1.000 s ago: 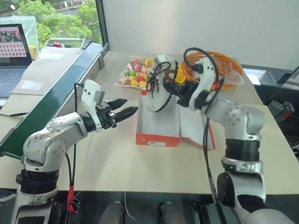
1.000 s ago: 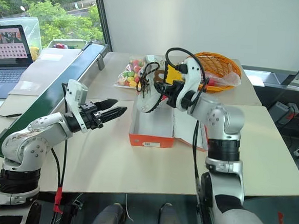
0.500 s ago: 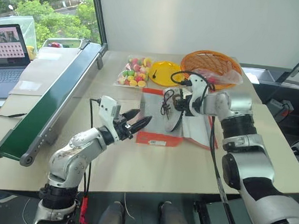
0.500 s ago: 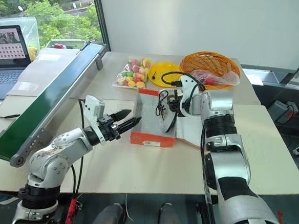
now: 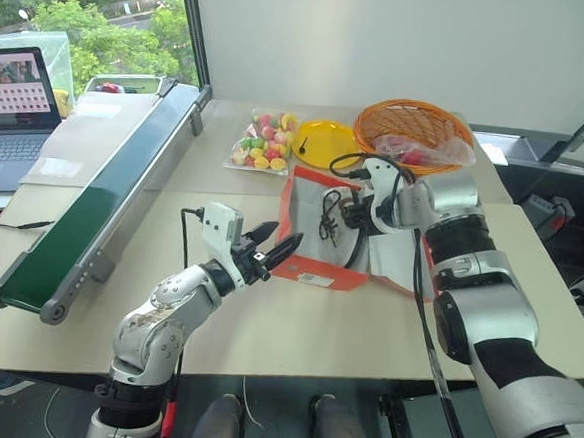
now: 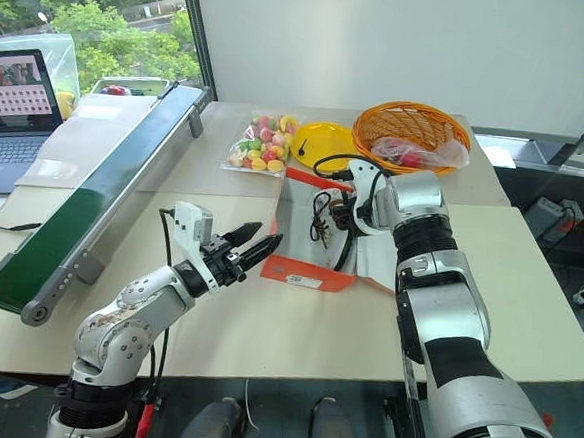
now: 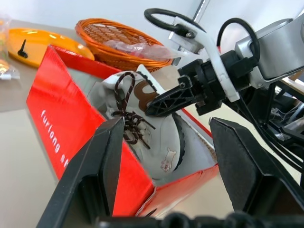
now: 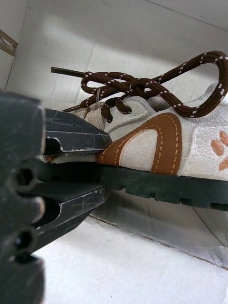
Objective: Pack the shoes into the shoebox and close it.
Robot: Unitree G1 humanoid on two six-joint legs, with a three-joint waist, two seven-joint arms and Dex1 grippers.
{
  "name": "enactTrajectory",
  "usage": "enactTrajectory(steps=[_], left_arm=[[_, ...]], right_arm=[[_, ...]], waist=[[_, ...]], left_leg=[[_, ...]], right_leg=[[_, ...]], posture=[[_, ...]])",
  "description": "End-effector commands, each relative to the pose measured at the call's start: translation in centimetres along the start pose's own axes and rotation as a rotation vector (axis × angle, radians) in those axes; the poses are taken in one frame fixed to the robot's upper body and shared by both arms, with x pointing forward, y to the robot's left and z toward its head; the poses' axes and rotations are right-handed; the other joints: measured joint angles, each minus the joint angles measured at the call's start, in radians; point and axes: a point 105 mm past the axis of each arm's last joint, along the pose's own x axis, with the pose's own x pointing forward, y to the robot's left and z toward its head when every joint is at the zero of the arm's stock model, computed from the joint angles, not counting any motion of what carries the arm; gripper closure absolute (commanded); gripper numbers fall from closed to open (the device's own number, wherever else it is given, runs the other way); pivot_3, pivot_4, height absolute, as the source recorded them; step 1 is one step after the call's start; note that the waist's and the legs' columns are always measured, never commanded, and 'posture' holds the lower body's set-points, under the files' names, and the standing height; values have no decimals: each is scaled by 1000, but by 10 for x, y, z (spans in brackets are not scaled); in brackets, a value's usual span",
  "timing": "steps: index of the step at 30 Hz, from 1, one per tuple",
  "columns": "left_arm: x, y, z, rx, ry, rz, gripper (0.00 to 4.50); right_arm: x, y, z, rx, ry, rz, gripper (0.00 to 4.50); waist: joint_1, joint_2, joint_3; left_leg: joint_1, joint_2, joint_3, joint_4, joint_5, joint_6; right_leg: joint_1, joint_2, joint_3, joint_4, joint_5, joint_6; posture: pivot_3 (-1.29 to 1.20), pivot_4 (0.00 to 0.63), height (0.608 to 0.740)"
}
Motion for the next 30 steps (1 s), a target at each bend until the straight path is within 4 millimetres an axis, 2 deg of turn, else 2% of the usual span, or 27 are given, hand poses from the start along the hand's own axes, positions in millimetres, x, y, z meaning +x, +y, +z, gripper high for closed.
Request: enactTrajectory(steps=[1, 6, 8, 9, 10, 20, 23, 25, 27, 30], left_arm=[[-1, -7, 14, 31, -57, -12, 1456], [-1, -8, 15, 30, -58, -10, 1456], [0, -7, 15, 30, -58, -10, 1456], [0, -7, 16, 31, -58, -10, 1456], [0, -6, 16, 32, -57, -10, 1456], [5, -3, 20, 46, -57, -24, 1456], [3, 2, 23, 76, -49, -13, 1456], [-2, 13, 23, 140, -10, 25, 1456], [-10, 30, 25, 203, 28, 81, 1456], [-22, 53, 35, 254, 43, 154, 1456]], right_arm=[[2, 3, -3, 9, 9, 10, 2850], [-1, 7, 4, 15, -16, 19, 1163], [-8, 13, 15, 5, -44, 40, 457], [-11, 15, 19, -2, -57, 44, 173], [-16, 18, 25, -16, -72, 43, 71], [-56, 31, 52, -112, -191, 72, 71], [-74, 52, 64, -247, -349, 230, 71], [-103, 73, 69, -261, -478, 457, 71], [-128, 86, 64, -327, -564, 610, 71], [-145, 91, 54, -401, -624, 699, 71]], waist=[[0, 0, 0], [0, 0, 0], [0, 0, 0], [0, 0, 0], [-1, 0, 0], [1, 0, 0], [1, 0, 0], [-3, 0, 0], [-4, 0, 0], [-3, 1, 1]], left_leg=[[0, 0, 0, 0, 0, 0], [-1, 0, 0, 0, 0, 0], [-1, 0, 0, 0, 0, 0], [-1, 0, 0, 0, 0, 0], [-1, 0, 0, 0, 0, 0], [-1, 0, 0, 0, 0, 0], [-1, 0, -1, 0, 0, 0], [-1, 0, -1, 0, 0, 0], [-1, 0, -1, 0, 0, 0], [0, 1, -1, 0, 0, 0]], right_leg=[[0, 0, 0, 0, 0, 0], [-1, 0, 0, 0, 0, 0], [-1, 0, 0, 0, 0, 0], [-1, 0, 0, 0, 0, 0], [-1, 0, 0, 0, 0, 0], [-1, 0, 0, 0, 0, 0], [-1, 0, -1, 0, 0, 0], [-1, 0, -1, -1, 0, 0], [-1, 0, 0, 0, 0, 0], [-1, 1, 0, 0, 0, 0]], posture=[[0, 150, 740], [0, 150, 740], [0, 150, 740], [0, 150, 740], [0, 150, 740], [0, 150, 740], [0, 150, 740], [0, 150, 740], [0, 150, 740], [0, 150, 740]])
